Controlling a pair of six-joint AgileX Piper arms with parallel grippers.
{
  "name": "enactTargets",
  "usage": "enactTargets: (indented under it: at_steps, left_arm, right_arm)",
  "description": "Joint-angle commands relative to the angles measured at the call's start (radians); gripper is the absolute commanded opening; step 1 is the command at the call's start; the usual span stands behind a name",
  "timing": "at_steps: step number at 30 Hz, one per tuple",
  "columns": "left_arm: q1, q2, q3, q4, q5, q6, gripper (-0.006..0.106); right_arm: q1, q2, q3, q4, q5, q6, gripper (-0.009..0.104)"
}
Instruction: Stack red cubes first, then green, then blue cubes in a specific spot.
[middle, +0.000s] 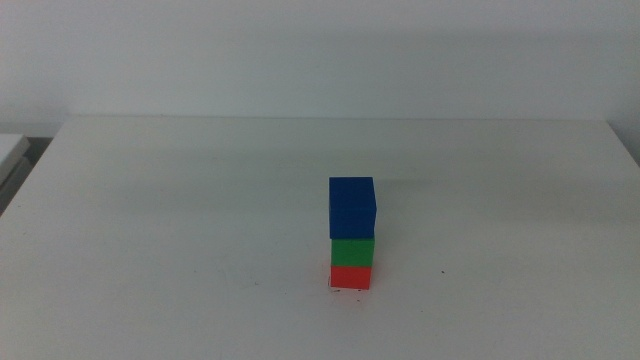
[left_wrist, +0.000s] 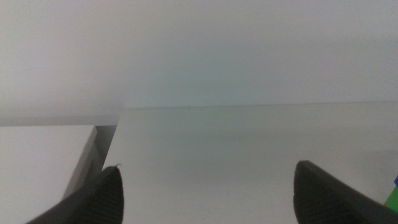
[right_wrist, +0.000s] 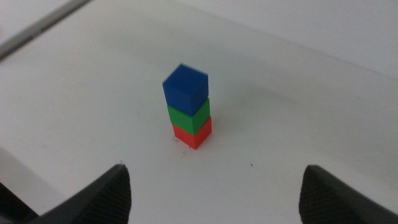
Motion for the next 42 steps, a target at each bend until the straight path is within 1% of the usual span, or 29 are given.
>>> enactTargets:
  at_steps: [1,3,5,7,8,9,10,13,14,17,18,19,21,22,23,24,26,28,29,32,35,39,42]
  left_arm:
    - [0.004,-0.002,-0.001,-0.007,-0.013,0.000,0.094]
    - [0.004,-0.002,-0.001,-0.007,-0.016,0.000,0.094]
    - [0.004,-0.002,-0.001,-0.007,-0.020,0.000,0.094]
    - [0.004,-0.002,-0.001,-0.007,-0.029,0.000,0.094]
    - [0.004,-0.002,-0.001,-0.007,-0.041,0.000,0.094]
    - [0.004,-0.002,-0.001,-0.007,-0.057,0.000,0.094]
    - [0.004,-0.002,-0.001,-0.007,-0.076,0.000,0.094]
    - [0.004,-0.002,-0.001,-0.007,-0.129,0.000,0.094]
    - [0.004,-0.002,-0.001,-0.007,-0.145,0.000,0.094]
    - [0.004,-0.023,0.024,-0.009,-0.216,0.000,0.094]
    - [0.004,-0.035,0.044,-0.015,-0.249,0.000,0.094]
    - [0.004,-0.048,0.077,-0.021,-0.295,0.000,0.094]
    - [0.004,-0.067,0.154,-0.026,-0.382,0.000,0.094]
    - [0.004,-0.078,0.199,-0.026,-0.412,0.000,0.094]
    - [0.004,-0.093,0.244,-0.026,-0.432,0.000,0.094]
    - [0.004,-0.106,0.288,-0.026,-0.440,0.000,0.094]
    - [0.004,-0.145,0.373,-0.026,-0.461,0.000,0.094]
    - [0.004,-0.185,0.445,-0.026,-0.476,0.000,0.094]
    - [0.004,-0.207,0.485,-0.026,-0.488,0.000,0.094]
    - [0.004,-0.284,0.586,-0.026,-0.529,0.000,0.094]
    - [0.004,-0.369,0.664,-0.026,-0.531,0.000,0.094]
    - [0.004,-0.461,0.729,-0.026,-0.528,0.000,0.094]
    - [0.004,-0.465,0.742,-0.026,-0.526,0.000,0.094]
  right_arm:
    - [0.002,-0.003,0.024,0.002,-0.002,-0.008,0.089]
    - [0.000,-0.002,0.038,0.023,-0.015,-0.008,0.089]
    - [-0.007,0.001,0.059,0.040,-0.079,-0.008,0.089]
    - [-0.030,0.012,0.099,0.048,-0.225,-0.008,0.089]
    - [-0.045,0.020,0.121,0.065,-0.297,-0.008,0.089]
    - [-0.074,0.029,0.144,0.101,-0.396,-0.008,0.089]
    - [-0.106,0.039,0.167,0.158,-0.491,-0.008,0.089]
    - [-0.236,0.077,0.230,0.335,-0.679,-0.008,0.089]
    - [-0.282,0.089,0.249,0.362,-0.725,-0.008,0.089]
    - [-0.475,0.108,0.332,0.417,-0.858,-0.008,0.089]
    - [-0.551,0.108,0.363,0.454,-0.902,-0.008,0.089]
    - [-0.627,0.106,0.394,0.506,-0.938,-0.008,0.089]
    - [-0.771,0.096,0.448,0.593,-0.975,-0.008,0.089]
    - [-0.837,0.086,0.476,0.601,-0.975,-0.008,0.089]
    - [-0.885,0.070,0.498,0.587,-0.975,-0.008,0.089]
    - [-0.941,0.045,0.528,0.550,-0.975,-0.008,0.089]
    - [-1.036,-0.024,0.590,0.450,-0.975,-0.008,0.089]
    - [-1.103,-0.099,0.651,0.385,-0.975,-0.008,0.089]
    - [-1.132,-0.144,0.687,0.366,-0.975,-0.008,0.089]
    - [-1.179,-0.289,0.801,0.359,-0.975,-0.008,0.089]
    - [-1.184,-0.414,0.891,0.359,-0.972,-0.008,0.089]
    - [-1.184,-0.552,0.965,0.361,-0.964,-0.008,0.089]
    - [-1.184,-0.632,0.975,0.363,-0.946,-0.008,0.089]
